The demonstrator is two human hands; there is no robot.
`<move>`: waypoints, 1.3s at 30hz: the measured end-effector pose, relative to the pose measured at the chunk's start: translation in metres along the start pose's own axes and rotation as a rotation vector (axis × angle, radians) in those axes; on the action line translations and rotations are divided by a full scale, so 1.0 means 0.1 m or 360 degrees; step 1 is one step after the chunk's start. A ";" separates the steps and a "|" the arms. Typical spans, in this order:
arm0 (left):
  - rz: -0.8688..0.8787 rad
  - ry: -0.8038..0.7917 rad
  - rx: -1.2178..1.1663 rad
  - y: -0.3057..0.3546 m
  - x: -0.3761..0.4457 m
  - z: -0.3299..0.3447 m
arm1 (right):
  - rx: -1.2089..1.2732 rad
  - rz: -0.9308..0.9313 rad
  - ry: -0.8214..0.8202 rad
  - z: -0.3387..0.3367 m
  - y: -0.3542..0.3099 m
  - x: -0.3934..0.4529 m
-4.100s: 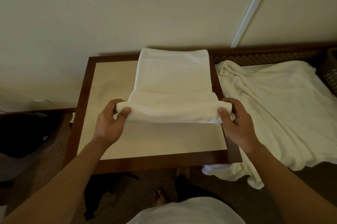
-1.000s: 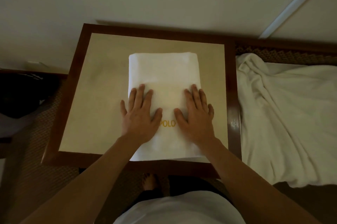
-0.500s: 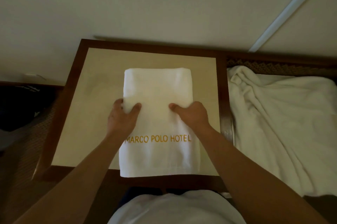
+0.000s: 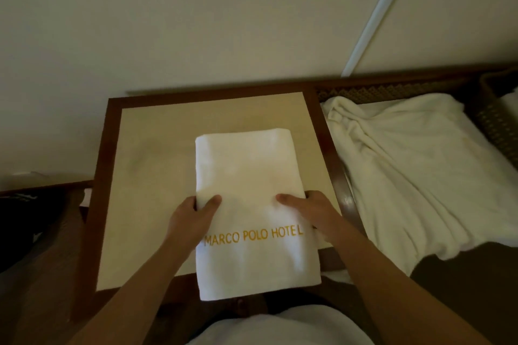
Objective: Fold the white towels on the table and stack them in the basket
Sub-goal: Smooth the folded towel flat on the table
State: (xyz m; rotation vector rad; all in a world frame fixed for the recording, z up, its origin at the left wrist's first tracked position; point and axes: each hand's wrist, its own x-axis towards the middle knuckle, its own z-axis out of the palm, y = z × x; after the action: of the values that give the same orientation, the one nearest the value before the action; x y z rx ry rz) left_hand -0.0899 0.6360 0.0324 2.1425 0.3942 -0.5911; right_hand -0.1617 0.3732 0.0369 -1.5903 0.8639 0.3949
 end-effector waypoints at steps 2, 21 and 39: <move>0.0012 -0.0127 -0.0090 -0.01 -0.05 -0.03 | 0.0130 -0.0034 0.0064 0.07 0.11 -0.16; 0.0678 -0.0981 -0.0071 0.58 -1.33 1.14 | 0.0813 -0.0292 0.1113 -0.79 1.31 -1.91; 0.0975 -0.1608 0.0295 1.35 -3.74 4.66 | 0.1223 -0.0065 0.1733 -3.59 3.49 -3.18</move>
State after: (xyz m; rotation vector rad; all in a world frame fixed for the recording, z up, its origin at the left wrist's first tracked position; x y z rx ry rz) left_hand -0.4654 0.1544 0.0808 1.7010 -0.8539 -1.2370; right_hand -0.7000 0.1292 0.0891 -0.9976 1.5368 -0.8513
